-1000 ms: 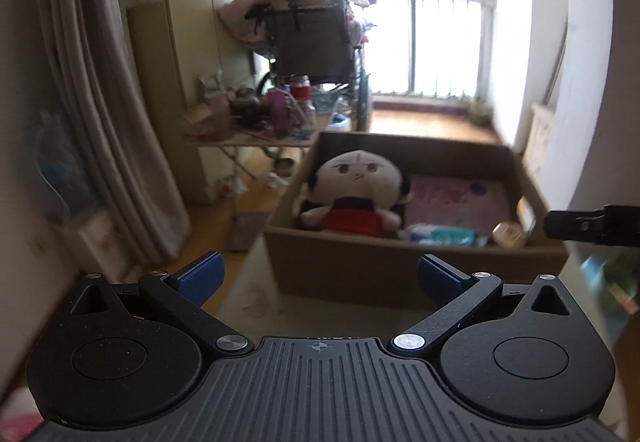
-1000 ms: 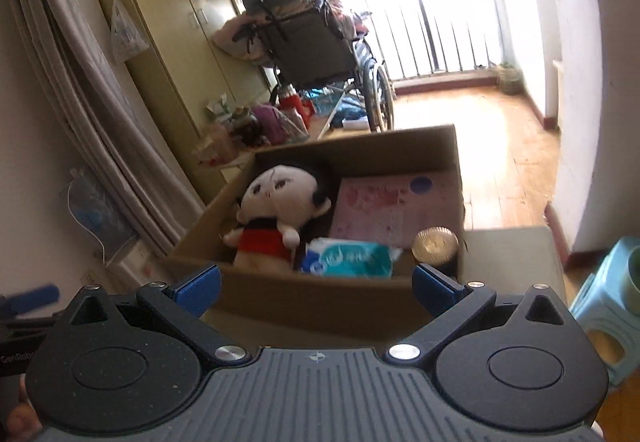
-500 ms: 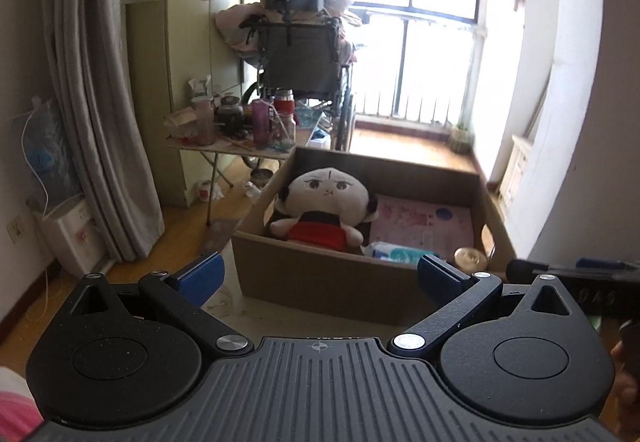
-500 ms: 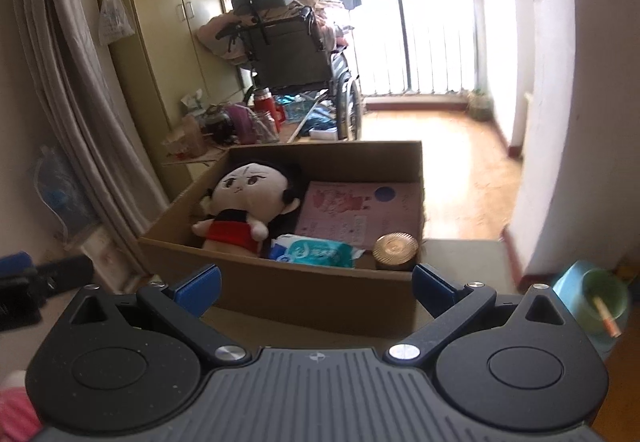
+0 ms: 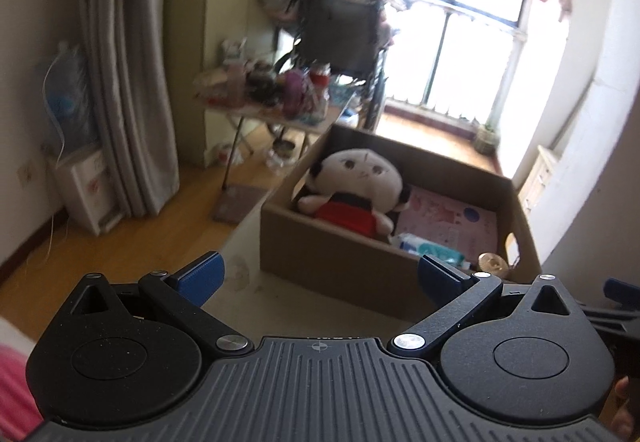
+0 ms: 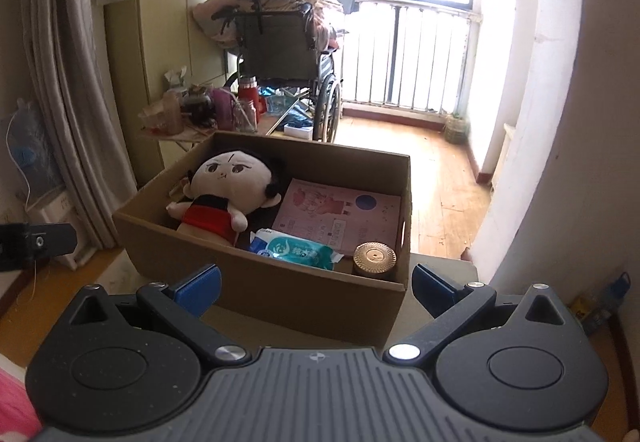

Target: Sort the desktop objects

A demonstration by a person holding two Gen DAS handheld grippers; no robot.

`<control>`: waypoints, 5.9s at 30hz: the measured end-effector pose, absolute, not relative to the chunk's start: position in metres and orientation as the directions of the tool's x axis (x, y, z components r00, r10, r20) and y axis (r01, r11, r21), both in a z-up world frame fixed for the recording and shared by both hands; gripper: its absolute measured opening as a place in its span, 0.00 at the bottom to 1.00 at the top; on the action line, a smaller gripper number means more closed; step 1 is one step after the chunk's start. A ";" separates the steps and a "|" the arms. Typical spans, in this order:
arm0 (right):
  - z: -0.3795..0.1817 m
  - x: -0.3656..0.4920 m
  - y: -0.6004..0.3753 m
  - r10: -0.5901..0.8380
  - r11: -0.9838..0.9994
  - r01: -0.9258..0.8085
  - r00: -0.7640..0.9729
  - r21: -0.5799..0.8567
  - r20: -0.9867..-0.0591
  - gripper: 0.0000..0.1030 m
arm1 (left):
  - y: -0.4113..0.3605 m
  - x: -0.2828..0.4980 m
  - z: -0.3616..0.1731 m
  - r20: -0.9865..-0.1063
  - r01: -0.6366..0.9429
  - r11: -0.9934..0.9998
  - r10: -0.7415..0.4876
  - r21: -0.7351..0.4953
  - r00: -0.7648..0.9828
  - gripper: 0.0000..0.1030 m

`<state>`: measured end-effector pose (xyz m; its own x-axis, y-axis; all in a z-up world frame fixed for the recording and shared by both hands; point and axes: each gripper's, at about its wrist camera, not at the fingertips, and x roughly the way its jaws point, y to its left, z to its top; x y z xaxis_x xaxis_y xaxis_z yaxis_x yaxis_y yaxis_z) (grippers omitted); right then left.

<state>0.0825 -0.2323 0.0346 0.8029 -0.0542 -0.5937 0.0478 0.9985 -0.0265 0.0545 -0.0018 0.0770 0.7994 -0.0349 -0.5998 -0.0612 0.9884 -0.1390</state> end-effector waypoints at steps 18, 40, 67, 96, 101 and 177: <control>0.017 0.101 -0.215 -0.141 0.987 0.052 0.739 -0.153 -0.659 1.00 | 0.000 0.069 0.060 -0.686 -0.089 0.991 -0.007 -0.104 0.727 1.00; 0.016 0.105 -0.229 -0.164 0.986 0.090 0.719 -0.143 -0.675 1.00 | -0.006 0.074 0.058 -0.708 -0.071 0.992 -0.024 -0.103 0.706 1.00; -0.003 0.126 -0.276 -0.183 0.980 0.179 0.646 -0.086 -0.741 1.00 | -0.062 0.105 0.041 -0.767 0.049 0.998 -0.060 -0.038 0.639 1.00; -0.018 0.178 -0.300 -0.145 0.983 0.179 0.578 -0.049 -0.803 1.00 | -0.093 0.169 0.023 -0.841 0.069 0.997 -0.005 0.038 0.541 1.00; -0.016 0.178 -0.300 -0.146 0.983 0.179 0.581 -0.049 -0.800 1.00 | -0.092 0.171 0.024 -0.839 0.069 0.997 -0.005 0.039 0.544 1.00; -0.010 0.171 -0.298 -0.147 0.981 0.190 0.589 -0.040 -0.795 1.00 | -0.093 0.163 0.032 -0.833 0.072 0.996 -0.001 0.047 0.553 1.00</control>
